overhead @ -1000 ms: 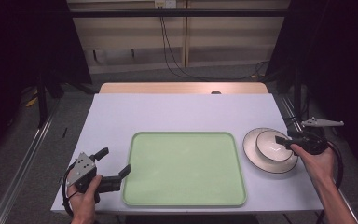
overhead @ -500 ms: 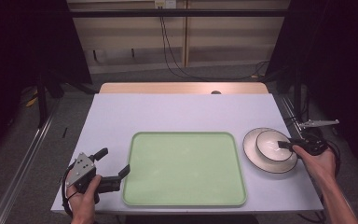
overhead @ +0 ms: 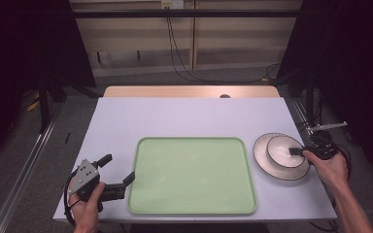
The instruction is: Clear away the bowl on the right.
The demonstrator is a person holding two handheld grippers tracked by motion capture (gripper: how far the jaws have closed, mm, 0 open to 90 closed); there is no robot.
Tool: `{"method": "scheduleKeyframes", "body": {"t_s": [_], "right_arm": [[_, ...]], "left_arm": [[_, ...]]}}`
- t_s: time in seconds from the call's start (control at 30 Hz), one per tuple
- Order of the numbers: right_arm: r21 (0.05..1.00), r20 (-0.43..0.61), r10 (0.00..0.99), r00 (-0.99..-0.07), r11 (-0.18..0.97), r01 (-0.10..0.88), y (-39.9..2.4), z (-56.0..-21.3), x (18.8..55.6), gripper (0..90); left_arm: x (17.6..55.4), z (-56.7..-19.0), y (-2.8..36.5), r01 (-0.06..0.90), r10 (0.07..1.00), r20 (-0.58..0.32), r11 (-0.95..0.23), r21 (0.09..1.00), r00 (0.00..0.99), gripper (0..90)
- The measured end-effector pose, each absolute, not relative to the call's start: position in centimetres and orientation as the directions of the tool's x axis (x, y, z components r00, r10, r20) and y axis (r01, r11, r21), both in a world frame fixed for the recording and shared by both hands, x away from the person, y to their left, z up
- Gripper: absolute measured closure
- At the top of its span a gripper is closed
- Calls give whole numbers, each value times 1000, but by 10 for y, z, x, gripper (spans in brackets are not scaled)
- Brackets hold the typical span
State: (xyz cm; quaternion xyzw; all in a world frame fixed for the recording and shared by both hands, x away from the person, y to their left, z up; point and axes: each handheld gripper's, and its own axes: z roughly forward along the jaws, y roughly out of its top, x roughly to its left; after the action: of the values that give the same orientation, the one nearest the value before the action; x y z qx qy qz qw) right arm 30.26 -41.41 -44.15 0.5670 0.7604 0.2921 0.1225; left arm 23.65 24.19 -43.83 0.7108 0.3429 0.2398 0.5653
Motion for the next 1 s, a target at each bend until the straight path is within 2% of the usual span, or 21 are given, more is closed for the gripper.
{"method": "scheduleKeyframes", "body": {"t_s": [0.43,1.0], "right_arm": [[551,191,945,-265,120,826,-414,-439,304,825],[543,205,946,-251,103,833,-415,-439,306,838]], "left_arm": [[236,-438,243,216,765,-38,-133,967,643,15],[237,-438,241,218,758,-42,-135,967,651,14]]}}
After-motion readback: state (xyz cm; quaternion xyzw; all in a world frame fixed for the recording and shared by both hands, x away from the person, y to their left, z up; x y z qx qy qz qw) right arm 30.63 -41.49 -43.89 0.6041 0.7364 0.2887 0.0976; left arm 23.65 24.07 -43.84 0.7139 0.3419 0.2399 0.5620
